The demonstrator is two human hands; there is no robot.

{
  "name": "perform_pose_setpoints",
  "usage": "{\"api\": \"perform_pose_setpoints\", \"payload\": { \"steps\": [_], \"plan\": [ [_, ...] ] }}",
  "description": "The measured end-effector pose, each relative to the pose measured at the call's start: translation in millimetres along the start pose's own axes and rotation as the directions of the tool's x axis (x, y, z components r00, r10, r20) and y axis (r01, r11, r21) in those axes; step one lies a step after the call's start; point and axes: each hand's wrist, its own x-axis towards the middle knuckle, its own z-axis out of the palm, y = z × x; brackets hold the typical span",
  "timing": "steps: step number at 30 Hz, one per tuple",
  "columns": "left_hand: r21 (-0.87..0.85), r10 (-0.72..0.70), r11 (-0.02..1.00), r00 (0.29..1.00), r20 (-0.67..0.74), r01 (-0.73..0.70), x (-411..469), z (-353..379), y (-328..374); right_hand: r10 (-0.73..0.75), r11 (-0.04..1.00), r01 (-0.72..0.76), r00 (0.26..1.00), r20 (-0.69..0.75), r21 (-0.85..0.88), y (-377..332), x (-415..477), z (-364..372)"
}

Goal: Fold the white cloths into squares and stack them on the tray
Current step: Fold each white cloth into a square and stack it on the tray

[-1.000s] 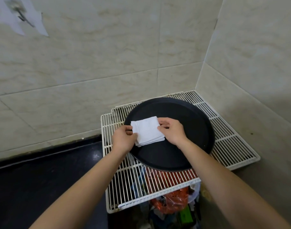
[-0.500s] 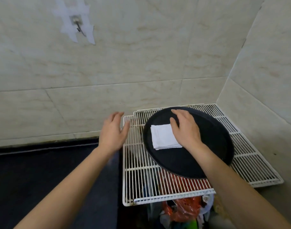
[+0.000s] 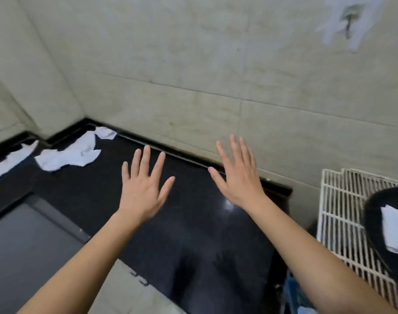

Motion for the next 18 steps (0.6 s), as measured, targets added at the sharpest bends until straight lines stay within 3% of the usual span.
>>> {"api": "perform_pose_setpoints", "payload": {
  "steps": [6, 11, 18],
  "plan": [
    [0.05, -0.222, 0.974, 0.975, -0.015, 0.223, -57.0, -7.9, -186.7, -0.217, 0.976, 0.216, 0.975, 0.05, 0.03, -172.7, 58.2, 70.3],
    [0.135, -0.314, 0.943, 0.948, 0.048, 0.305, -102.3, -4.3, -334.9, -0.304, 0.952, 0.304, 0.943, 0.134, 0.021, -315.5, 89.9, 139.6],
    [0.199, -0.453, 0.878, 0.889, 0.059, 0.435, -141.9, -16.3, -478.8, -0.415, 0.909, 0.413, 0.883, 0.218, 0.056, -460.3, 123.7, 199.4]
  ]
}}
